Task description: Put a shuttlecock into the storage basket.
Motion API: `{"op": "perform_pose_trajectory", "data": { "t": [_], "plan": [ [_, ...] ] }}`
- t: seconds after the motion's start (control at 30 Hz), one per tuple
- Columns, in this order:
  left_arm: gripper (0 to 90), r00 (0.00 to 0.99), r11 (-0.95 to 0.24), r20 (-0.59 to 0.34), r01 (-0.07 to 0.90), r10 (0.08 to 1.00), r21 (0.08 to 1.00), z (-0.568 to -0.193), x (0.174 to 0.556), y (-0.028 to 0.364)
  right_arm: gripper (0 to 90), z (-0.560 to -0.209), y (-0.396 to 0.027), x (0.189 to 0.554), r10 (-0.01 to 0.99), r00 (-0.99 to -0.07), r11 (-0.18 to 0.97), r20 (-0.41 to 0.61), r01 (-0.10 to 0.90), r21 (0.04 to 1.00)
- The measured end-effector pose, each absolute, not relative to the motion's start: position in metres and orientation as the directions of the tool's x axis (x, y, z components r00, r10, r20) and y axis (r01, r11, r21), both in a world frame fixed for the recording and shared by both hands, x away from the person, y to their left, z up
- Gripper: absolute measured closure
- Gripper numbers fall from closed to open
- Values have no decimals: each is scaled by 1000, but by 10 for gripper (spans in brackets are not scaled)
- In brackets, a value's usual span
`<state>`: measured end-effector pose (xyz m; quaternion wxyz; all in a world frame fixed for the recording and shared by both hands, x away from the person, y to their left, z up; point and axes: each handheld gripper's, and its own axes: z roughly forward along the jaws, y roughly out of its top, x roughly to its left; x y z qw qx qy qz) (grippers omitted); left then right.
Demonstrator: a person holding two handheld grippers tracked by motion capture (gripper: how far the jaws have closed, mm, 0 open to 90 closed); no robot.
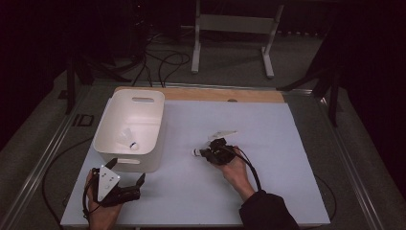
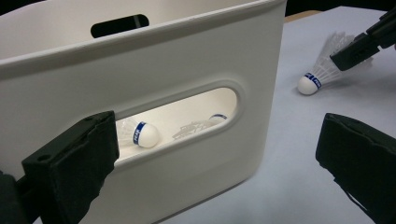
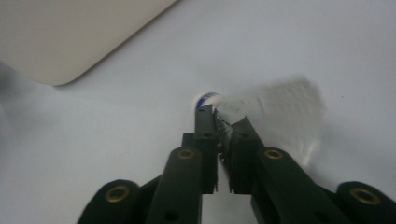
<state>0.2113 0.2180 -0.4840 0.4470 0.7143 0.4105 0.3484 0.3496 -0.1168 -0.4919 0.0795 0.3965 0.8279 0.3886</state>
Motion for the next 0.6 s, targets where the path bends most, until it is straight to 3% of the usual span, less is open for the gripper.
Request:
{"op": "perform_pose_trajectory", "data": {
  "t": [0.6],
  "plan": [
    [0, 420, -263, 131, 275, 898, 925, -484, 211, 218, 893, -475, -120, 348, 725, -671, 364, 157, 565, 740]
  ]
}}
